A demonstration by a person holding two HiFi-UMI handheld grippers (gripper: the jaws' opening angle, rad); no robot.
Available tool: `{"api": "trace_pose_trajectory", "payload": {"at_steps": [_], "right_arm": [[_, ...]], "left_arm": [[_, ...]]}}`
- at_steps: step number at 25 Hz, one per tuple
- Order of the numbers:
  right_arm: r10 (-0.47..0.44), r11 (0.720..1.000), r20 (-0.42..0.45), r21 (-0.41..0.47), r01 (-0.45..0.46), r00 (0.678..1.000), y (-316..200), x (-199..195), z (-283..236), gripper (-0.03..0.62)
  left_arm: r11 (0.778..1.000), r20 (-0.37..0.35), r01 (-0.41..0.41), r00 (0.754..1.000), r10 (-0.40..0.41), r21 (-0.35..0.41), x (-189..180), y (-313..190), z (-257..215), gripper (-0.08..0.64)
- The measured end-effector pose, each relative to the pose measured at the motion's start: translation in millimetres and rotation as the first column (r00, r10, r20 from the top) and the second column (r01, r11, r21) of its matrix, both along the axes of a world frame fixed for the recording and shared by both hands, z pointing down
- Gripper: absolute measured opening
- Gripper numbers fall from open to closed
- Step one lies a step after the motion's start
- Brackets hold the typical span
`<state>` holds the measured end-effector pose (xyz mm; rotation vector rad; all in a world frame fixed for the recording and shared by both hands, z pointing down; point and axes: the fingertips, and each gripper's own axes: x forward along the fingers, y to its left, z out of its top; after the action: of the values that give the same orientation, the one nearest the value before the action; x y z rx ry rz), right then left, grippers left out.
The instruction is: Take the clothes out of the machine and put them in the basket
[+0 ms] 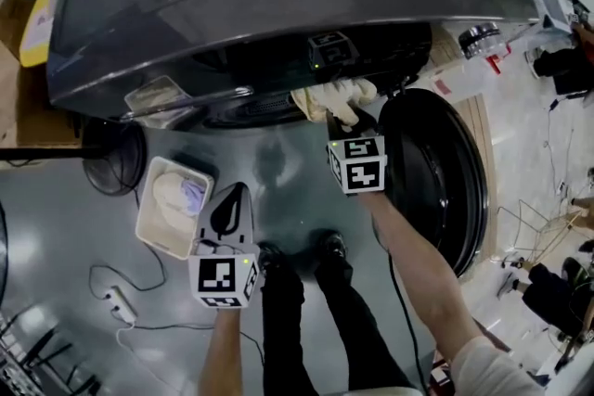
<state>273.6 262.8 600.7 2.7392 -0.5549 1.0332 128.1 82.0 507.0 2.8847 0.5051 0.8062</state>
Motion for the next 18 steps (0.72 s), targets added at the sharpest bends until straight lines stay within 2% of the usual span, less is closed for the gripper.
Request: {"api": "trace_pose_trajectory", "payload": {"at_steps": [4, 9, 18], "right_arm": [[-0.009, 1.000, 0.007, 0.009, 0.009, 1.000, 6, -31, -23, 0.104], [-0.028, 0.999, -0.014, 0.016, 0.028, 1.000, 12, -57, -52, 0.104], [-0.066, 0.997, -0.115, 0.025, 0.069, 0.991, 13, -79, -112, 0.104]], "left_arm": [[1.000, 0.009, 0.006, 1.000, -0.006, -0.004, -12, 6, -17, 0.018], [1.000, -0.017, -0.008, 1.000, 0.008, 0.002, -17, 13, -34, 0.018], [1.000, -0.038, -0.006, 0.999, 0.005, -0.001, -19, 21, -56, 0.018]]}}
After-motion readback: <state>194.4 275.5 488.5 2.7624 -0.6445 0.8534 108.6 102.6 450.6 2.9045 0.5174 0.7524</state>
